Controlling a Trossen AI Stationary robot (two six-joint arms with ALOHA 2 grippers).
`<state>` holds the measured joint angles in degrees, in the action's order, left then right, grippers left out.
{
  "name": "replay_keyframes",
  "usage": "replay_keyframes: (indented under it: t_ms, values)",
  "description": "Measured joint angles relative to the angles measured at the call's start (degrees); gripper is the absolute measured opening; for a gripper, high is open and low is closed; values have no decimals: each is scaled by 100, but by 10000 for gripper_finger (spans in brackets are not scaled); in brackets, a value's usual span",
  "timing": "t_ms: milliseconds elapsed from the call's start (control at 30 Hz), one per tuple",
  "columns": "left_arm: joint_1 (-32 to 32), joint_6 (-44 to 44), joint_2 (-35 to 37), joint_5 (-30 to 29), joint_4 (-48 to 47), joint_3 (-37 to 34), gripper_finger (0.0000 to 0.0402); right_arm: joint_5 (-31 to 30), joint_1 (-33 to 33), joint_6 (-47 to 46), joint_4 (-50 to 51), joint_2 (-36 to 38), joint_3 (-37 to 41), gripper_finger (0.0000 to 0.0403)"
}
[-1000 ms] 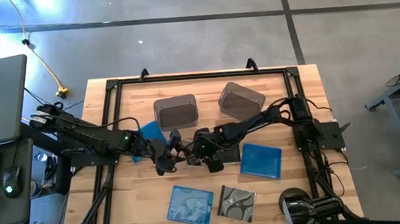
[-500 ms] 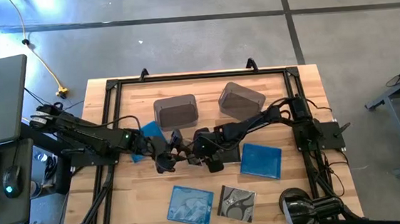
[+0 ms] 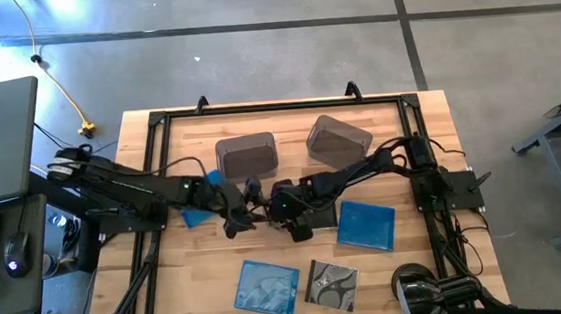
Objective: Pick & place jewel cases by type
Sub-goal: Put the top left black CD case into the left black bin
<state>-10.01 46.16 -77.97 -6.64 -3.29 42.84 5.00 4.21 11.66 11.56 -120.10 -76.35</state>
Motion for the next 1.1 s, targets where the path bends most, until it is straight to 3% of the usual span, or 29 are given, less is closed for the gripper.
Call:
replay_keyframes:
  t_ms: [400, 733, 1100]
  values:
    - [-4, 138, -340, -287, 138, 29, 200, 3, 0, -27, 37, -1, -5, 244]
    - [-8, -682, -300, -241, 85, 25, 200, -31, 4, -17, 104, -1, -5, 244]
    - [-10, -938, -292, -211, -131, 34, 200, -48, 9, -6, 137, 12, -5, 244]
